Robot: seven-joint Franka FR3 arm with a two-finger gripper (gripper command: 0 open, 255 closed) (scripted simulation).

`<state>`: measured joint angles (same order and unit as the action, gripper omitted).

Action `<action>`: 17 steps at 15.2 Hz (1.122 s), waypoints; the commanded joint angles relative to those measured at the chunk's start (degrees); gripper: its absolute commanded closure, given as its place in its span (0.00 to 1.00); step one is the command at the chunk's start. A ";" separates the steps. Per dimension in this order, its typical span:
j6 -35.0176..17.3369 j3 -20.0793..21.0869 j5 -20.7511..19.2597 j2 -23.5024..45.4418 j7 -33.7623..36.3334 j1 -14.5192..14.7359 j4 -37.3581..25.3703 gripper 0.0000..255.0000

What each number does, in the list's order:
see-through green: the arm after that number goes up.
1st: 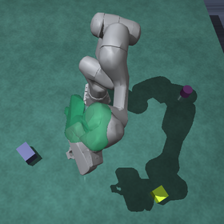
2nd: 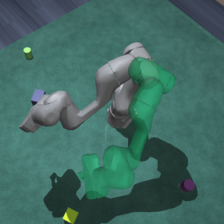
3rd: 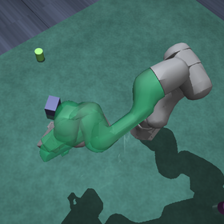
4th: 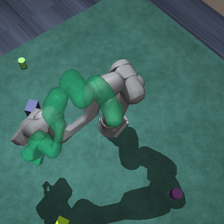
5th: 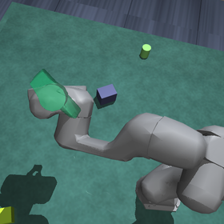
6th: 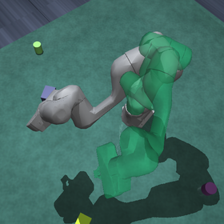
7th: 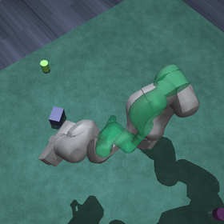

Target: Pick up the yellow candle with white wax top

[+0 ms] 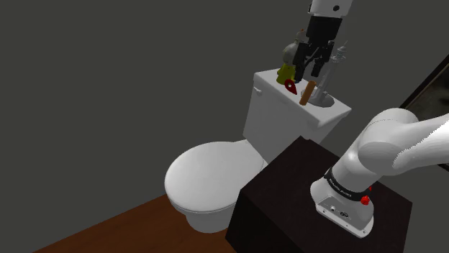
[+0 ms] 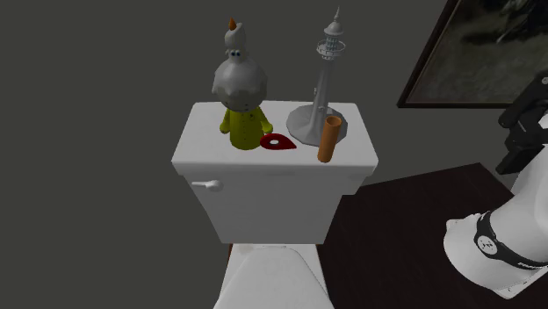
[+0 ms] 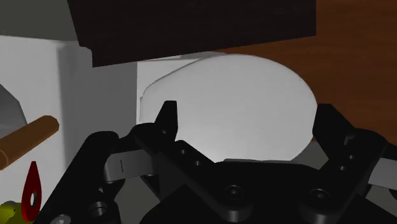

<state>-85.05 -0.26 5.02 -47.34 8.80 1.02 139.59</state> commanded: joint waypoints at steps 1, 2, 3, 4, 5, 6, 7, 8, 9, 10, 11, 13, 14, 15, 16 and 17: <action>0.00 0.00 0.00 0.00 0.00 0.00 0.00 0.00; -0.52 -0.96 -1.35 0.81 -1.44 -0.39 -0.39 0.00; -1.07 -1.91 -2.66 1.68 -2.86 -0.76 -0.84 0.00; -1.64 -2.85 -3.93 2.60 -4.26 -1.12 -1.35 0.00; -2.24 -3.78 -5.17 3.57 -5.64 -1.46 -1.92 0.00; -2.85 -4.70 -6.36 4.58 -7.00 -1.78 -2.55 0.00; -3.48 -5.60 -7.50 5.64 -8.36 -2.10 -3.23 0.00; -4.12 -6.49 -8.59 6.75 -9.69 -2.40 -3.98 0.00; -4.77 -7.37 -9.63 7.90 -11.02 -2.68 -4.78 0.00; -5.42 -8.24 -10.62 9.08 -12.32 -2.94 -5.64 0.00; -6.08 -9.10 -11.56 10.30 -13.62 -3.18 -6.56 0.00; -7.39 -10.77 -13.26 12.85 -16.18 -3.61 -8.56 0.00; -8.05 -11.59 -14.02 14.18 -17.44 -3.81 -9.65 0.00; -8.69 -12.41 -14.72 15.54 -18.70 -3.98 -10.80 0.00; -9.33 -13.20 -15.36 16.93 -19.96 -4.14 -12.00 0.00; -9.96 -14.00 -15.94 18.35 -21.21 -4.28 -13.27 0.00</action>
<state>-94.29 -13.36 -10.18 -30.49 -10.97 -3.07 127.63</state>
